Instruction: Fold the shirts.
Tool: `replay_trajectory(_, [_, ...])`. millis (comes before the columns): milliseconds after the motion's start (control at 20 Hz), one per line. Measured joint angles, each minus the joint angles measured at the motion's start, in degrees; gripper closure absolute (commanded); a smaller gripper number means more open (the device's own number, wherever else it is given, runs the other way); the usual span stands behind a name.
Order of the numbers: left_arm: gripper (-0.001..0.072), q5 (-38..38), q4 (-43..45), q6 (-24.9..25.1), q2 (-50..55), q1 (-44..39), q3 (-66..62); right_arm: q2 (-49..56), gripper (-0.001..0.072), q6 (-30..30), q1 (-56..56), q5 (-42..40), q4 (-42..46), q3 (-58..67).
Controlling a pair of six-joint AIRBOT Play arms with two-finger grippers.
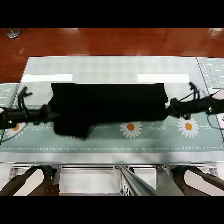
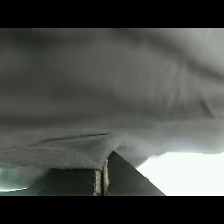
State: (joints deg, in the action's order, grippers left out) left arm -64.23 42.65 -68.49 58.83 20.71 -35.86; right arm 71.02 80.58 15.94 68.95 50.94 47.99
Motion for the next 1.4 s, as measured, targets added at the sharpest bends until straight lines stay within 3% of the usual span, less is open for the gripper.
replay_trajectory(250, [0.0681, 6.2, -0.3, -1.0, 13.9, -4.8, -14.8, 9.8, 0.069, -1.3, -1.1, -4.9, -3.5, 12.9])
replay_trajectory(450, [0.0668, 5.4, -0.3, -2.9, 28.5, -7.0, -28.8, 20.7, 0.0684, -1.6, -2.9, -7.1, -5.2, 23.8])
replay_trajectory(500, [0.0457, 5.0, -0.3, -3.8, 31.6, -7.2, -31.7, 23.0, 0.0503, -1.2, -3.1, -7.4, -5.4, 25.9])
replay_trajectory(550, [0.006, 4.2, -0.2, -4.5, 34.0, -7.4, -34.1, 25.1, 0.0173, -0.7, -3.2, -7.2, -5.6, 27.9])
replay_trajectory(600, [0.0004, 3.8, -0.2, -5.2, 36.3, -7.6, -36.5, 26.8, 0.0096, -0.4, -3.1, -7.1, -5.8, 29.6])
replay_trajectory(750, [0.0006, -1.5, 1.9, -6.2, 40.1, -7.0, -43.2, 29.2, 0.0097, -1.4, -1.3, -2.7, -4.4, 33.6])
replay_trajectory(950, [0.0006, -7.1, 11.7, -11.6, 39.2, -3.0, -49.2, 29.5, 0.0097, 1.0, 4.4, 3.7, 4.2, 35.4])
replay_trajectory(1100, [0.0006, -6.2, 14.8, -13.5, 36.1, -2.1, -49.6, 30.9, 0.0096, 2.8, 5.4, 5.8, 5.8, 33.8])
replay_trajectory(1300, [0.0006, -3.4, 16.2, -13.9, 33.6, -5.7, -49.4, 34.2, 0.01, 1.6, 1.6, 7.1, 0.6, 33.0])
replay_trajectory(1350, [0.0006, -3.2, 16.5, -14.1, 33.4, -7.0, -49.4, 34.9, 0.0167, 1.4, 0.2, 7.2, -0.9, 32.9])
replay_trajectory(1400, [0.0009, -2.9, 16.5, -14.1, 33.2, -8.4, -49.4, 35.4, 0.0458, 1.0, -1.0, 6.8, -1.4, 33.1])
